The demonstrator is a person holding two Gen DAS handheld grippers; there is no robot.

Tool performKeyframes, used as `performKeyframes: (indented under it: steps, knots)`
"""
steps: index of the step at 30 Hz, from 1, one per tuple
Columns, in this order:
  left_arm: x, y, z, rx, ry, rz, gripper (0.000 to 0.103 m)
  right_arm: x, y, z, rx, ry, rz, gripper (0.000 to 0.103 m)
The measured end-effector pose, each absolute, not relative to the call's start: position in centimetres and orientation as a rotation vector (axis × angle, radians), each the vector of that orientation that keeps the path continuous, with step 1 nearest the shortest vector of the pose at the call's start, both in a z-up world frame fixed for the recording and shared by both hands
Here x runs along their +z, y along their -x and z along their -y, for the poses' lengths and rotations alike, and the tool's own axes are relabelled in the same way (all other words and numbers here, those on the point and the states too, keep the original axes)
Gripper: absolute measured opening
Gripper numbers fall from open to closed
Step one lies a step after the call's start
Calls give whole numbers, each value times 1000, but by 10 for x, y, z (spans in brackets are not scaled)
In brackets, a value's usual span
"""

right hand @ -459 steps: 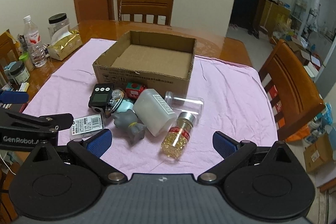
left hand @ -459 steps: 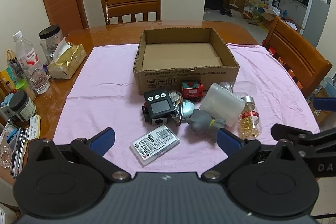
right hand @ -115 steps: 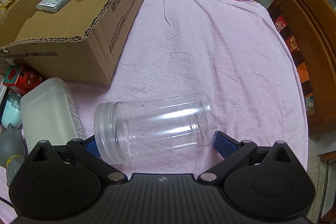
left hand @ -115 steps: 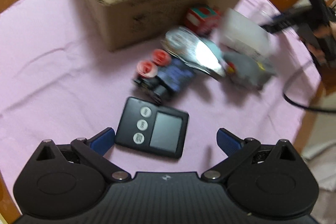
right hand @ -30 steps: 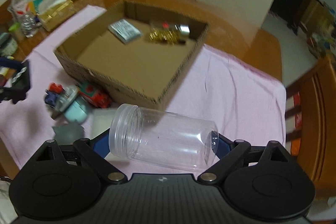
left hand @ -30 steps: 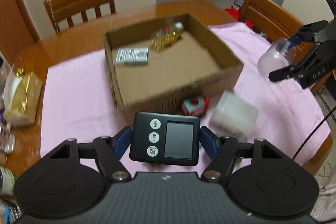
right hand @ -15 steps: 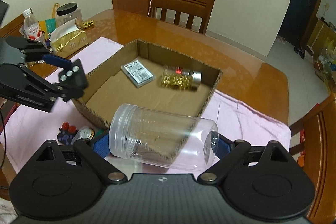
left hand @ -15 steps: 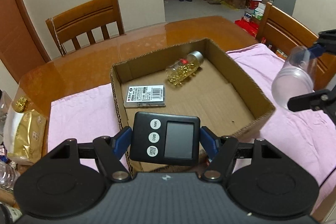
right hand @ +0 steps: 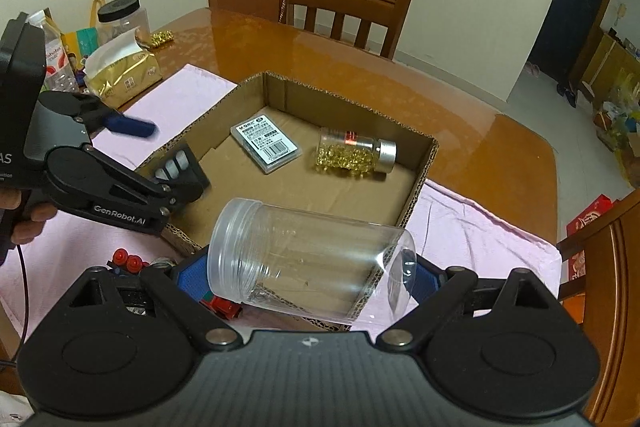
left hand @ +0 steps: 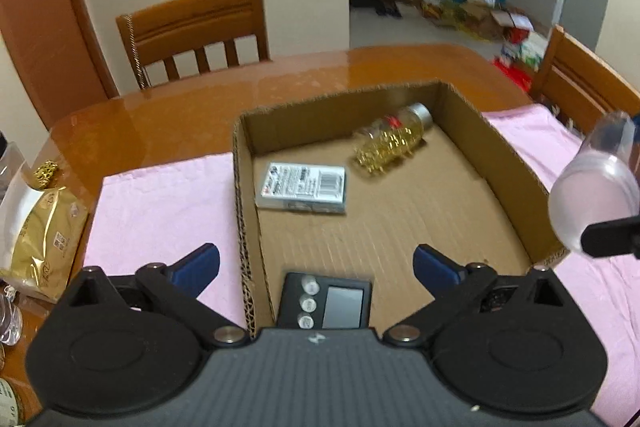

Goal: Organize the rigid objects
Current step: 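Lift the timer with the left tool and release it into the box, then carry the clear jar with the right tool and release it into the box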

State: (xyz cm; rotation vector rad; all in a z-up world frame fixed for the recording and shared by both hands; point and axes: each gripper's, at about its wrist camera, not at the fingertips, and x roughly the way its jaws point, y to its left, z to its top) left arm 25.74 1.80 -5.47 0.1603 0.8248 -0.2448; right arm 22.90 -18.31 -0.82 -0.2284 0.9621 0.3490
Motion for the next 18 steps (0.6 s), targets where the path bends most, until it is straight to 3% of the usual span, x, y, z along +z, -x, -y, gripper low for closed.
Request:
performKeyframes:
  steps: [18]
  knots:
    - [-53,-211,-77,-119,0,-877,102,-24,-276,154,315,205,-1031,97]
